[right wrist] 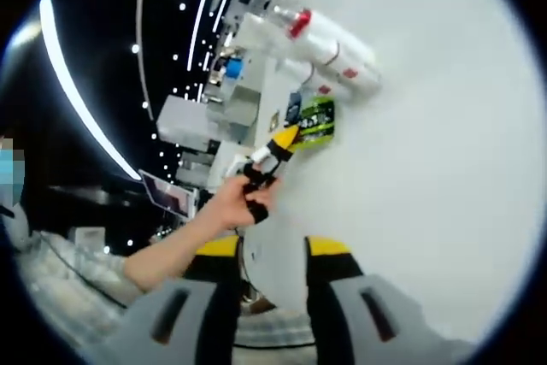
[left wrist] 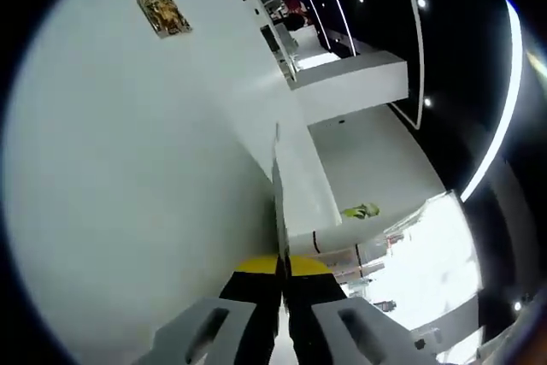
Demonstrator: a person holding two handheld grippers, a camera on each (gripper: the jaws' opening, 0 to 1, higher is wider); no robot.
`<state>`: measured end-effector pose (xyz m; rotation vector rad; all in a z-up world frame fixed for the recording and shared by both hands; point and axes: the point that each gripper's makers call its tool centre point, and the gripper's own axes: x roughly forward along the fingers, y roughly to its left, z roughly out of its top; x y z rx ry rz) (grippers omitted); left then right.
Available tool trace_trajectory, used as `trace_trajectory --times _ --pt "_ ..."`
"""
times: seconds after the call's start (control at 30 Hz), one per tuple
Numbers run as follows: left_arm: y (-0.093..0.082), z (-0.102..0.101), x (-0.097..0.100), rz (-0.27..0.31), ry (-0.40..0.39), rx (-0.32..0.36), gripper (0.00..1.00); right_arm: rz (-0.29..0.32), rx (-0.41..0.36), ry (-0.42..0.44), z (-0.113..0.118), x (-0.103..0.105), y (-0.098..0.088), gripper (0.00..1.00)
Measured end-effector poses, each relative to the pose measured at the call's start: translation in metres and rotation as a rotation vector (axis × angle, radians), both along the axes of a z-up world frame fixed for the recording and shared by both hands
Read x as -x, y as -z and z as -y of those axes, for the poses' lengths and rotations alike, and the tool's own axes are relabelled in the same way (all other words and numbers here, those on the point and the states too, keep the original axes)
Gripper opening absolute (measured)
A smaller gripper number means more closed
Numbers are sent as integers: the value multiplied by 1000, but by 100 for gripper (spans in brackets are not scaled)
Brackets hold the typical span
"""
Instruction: Arrange the skincare products in the storage area until every visible bottle or jar stands upright without overlapping.
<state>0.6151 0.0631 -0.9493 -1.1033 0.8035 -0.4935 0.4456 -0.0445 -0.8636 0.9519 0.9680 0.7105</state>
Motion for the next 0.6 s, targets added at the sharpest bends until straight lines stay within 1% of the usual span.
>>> trace_trajectory --times 0.13,0.2,0.27,0.33,0.43,0.5,0.53,0.6 --pt "7 -6 -4 -11 -30 -49 1 -8 4 4 3 3 2 27" --pt "6 -5 -5 -11 -39 -40 1 -5 10 4 6 5 4 27" --pt "5 -4 -6 -17 -45 -39 1 -16 26 21 12 6 10 27" --pt "8 -2 -6 -23 -47 -56 1 -17 26 26 13 7 10 27" --pt "11 1 -6 -34 -52 -58 2 -14 28 26 14 6 10 27" --pt "15 1 -5 -50 -60 -89 2 -12 26 30 14 6 9 28" --pt "12 2 -4 -24 -54 -91 2 -10 22 30 14 7 9 28" --pt "10 9 1 -27 -34 -93 2 -4 14 35 15 7 9 29"
